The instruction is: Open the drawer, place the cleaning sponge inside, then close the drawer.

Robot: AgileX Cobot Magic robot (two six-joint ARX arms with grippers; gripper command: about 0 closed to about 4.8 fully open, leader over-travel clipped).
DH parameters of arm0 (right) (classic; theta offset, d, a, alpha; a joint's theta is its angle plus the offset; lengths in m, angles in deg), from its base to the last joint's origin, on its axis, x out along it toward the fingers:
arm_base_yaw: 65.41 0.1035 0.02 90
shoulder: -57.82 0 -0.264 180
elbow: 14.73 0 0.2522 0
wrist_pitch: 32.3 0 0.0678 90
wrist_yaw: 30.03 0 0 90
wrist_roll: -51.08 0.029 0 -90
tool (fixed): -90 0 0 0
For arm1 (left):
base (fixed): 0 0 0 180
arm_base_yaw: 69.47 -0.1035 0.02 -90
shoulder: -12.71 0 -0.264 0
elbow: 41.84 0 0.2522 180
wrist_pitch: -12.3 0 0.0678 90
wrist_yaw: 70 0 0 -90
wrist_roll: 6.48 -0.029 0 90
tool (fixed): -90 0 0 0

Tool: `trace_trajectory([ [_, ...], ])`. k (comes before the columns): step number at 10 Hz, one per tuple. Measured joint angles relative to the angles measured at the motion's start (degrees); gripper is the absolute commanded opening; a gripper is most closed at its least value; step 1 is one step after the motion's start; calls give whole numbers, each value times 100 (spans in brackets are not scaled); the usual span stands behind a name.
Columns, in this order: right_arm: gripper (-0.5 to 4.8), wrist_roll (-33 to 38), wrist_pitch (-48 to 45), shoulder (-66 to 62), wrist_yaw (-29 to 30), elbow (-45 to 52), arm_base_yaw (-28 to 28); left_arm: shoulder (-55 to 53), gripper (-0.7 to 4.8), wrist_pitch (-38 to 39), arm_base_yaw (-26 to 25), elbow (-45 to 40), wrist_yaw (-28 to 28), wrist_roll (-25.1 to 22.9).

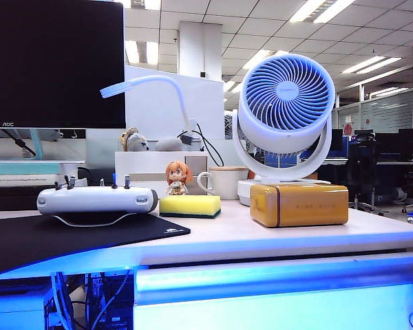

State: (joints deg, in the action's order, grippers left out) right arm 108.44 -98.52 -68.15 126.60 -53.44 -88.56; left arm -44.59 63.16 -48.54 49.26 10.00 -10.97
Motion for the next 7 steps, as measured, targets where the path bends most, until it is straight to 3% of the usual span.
trace_trajectory([
  [7, 479, 68, 352, -2, -236, -651, -57, 0, -6, 0, -2, 0, 2, 0],
])
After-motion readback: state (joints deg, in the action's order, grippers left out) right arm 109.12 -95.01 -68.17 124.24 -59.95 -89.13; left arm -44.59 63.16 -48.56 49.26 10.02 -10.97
